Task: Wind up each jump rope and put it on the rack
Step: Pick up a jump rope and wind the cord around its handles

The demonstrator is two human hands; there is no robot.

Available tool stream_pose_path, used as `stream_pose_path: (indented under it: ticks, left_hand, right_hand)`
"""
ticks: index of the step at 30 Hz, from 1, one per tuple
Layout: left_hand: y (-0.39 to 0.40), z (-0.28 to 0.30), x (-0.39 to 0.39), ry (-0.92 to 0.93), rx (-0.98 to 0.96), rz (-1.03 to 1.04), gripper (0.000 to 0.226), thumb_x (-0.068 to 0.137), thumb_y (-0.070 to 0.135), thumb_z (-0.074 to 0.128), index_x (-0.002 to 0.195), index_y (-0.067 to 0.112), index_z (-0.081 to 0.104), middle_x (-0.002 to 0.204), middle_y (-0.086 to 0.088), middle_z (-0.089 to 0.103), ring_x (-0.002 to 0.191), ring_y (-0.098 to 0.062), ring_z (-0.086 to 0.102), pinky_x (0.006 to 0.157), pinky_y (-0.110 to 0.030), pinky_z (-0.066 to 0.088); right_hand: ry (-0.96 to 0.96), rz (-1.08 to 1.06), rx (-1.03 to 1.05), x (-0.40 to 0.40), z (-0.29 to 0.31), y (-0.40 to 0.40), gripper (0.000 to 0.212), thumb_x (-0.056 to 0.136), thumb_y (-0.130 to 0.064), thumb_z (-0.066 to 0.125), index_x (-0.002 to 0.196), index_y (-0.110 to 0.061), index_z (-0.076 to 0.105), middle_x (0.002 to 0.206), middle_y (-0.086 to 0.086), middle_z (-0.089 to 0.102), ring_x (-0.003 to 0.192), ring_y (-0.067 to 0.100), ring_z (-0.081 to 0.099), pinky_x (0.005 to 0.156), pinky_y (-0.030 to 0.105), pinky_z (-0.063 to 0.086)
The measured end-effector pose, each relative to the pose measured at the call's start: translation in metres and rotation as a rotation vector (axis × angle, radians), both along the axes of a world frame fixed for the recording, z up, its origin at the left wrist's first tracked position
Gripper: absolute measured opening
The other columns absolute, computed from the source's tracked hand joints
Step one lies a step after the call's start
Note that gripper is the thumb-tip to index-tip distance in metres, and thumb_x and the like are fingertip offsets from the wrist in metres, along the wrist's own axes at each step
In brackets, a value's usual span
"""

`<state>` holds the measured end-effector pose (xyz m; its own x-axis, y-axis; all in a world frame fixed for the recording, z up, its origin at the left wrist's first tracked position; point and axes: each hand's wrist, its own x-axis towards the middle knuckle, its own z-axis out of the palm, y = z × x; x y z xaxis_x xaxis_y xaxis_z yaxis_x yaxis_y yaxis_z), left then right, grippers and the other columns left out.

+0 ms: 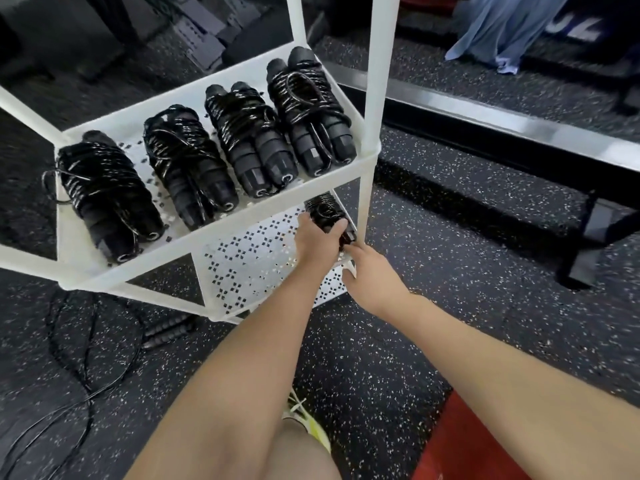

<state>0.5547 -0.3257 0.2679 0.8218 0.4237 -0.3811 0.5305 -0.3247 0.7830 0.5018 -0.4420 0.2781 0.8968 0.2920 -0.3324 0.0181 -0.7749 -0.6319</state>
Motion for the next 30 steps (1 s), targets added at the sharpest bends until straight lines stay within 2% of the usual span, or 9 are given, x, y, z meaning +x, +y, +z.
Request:
stream_pose_path:
  ticks: [5,7,10,12,14,16,19,26,30]
  left_hand:
    - [0.01,0.017,-0.022,0.025,0.048,-0.157,0.053,0.096,0.03,0.069,0.141,0.014,0.046,0.119,0.001,0.059,0.099,-0.012,0.052,0.084,-0.024,0.039]
    - [0.018,0.024,-0.038,0.044,0.047,-0.206,0.048,0.099,0.029,0.062,0.142,0.014,0.048,0.126,-0.002,0.059,0.104,-0.016,0.055,0.085,-0.025,0.038]
    - [0.035,0.038,-0.067,0.03,0.077,-0.19,0.036,0.103,0.031,0.056,0.136,0.017,0.058,0.131,-0.002,0.064,0.109,-0.015,0.059,0.086,-0.024,0.041]
    - [0.051,0.048,-0.091,-0.008,0.112,-0.165,0.028,0.105,0.03,0.053,0.126,0.016,0.064,0.123,-0.002,0.069,0.107,-0.017,0.063,0.087,-0.025,0.045]
    - [0.072,0.06,-0.121,-0.048,0.137,-0.159,0.026,0.107,0.028,0.049,0.117,0.014,0.068,0.114,-0.005,0.072,0.099,-0.02,0.065,0.082,-0.027,0.048]
    - [0.096,0.071,-0.156,-0.055,0.147,-0.149,0.028,0.108,0.024,0.046,0.116,0.013,0.07,0.112,-0.005,0.072,0.093,-0.017,0.061,0.077,-0.025,0.043]
    - [0.141,0.083,-0.211,-0.05,0.151,-0.066,0.028,0.107,0.022,0.046,0.119,0.016,0.07,0.115,-0.004,0.073,0.098,-0.018,0.064,0.078,-0.025,0.045]
    - [0.264,0.09,-0.331,-0.038,0.216,0.2,0.027,0.103,0.025,0.055,0.126,0.018,0.068,0.12,-0.003,0.073,0.111,-0.022,0.066,0.09,-0.026,0.048]
    - [0.326,0.081,-0.383,0.033,0.21,0.309,0.029,0.104,0.03,0.055,0.129,0.018,0.064,0.118,-0.004,0.07,0.094,-0.021,0.063,0.077,-0.027,0.047]
  right_hand:
    - [0.0,0.022,-0.015,-0.011,0.01,0.01,0.047,0.098,-0.009,0.051,0.145,-0.005,0.047,0.15,0.009,0.044,0.137,0.031,0.044,0.112,0.037,0.036]
    - [-0.017,0.04,-0.012,-0.019,0.017,0.019,0.041,0.097,-0.011,0.053,0.138,-0.006,0.052,0.142,0.011,0.049,0.13,0.033,0.048,0.107,0.04,0.041]
    - [-0.03,0.069,-0.008,-0.034,0.034,0.039,0.029,0.098,-0.014,0.055,0.125,-0.005,0.059,0.129,0.014,0.056,0.113,0.035,0.057,0.091,0.038,0.047]
    - [-0.041,0.121,-0.002,-0.048,0.047,0.055,0.019,0.097,-0.012,0.054,0.112,-0.003,0.063,0.11,0.014,0.06,0.099,0.034,0.061,0.076,0.03,0.041]
    - [-0.07,0.202,-0.036,-0.064,0.064,0.074,0.009,0.096,-0.009,0.052,0.094,-0.006,0.06,0.084,0.005,0.056,0.08,0.026,0.06,0.062,0.019,0.035]
    - [-0.091,0.316,-0.071,-0.086,0.081,0.096,0.013,0.096,-0.006,0.05,0.088,-0.005,0.06,0.074,0.004,0.057,0.07,0.024,0.056,0.056,0.017,0.038]
    - [-0.052,0.495,-0.074,-0.119,0.099,0.138,0.016,0.097,-0.009,0.051,0.085,-0.009,0.061,0.089,0.015,0.07,0.077,0.028,0.058,0.069,0.03,0.042]
    - [0.007,0.762,-0.098,-0.187,0.113,0.257,0.015,0.092,-0.022,0.062,0.1,-0.014,0.072,0.099,0.009,0.073,0.094,0.027,0.066,0.078,0.032,0.05]
    - [0.007,0.83,-0.158,-0.216,0.098,0.325,0.022,0.094,-0.03,0.062,0.111,-0.022,0.072,0.104,0.002,0.073,0.093,0.019,0.066,0.078,0.028,0.049]
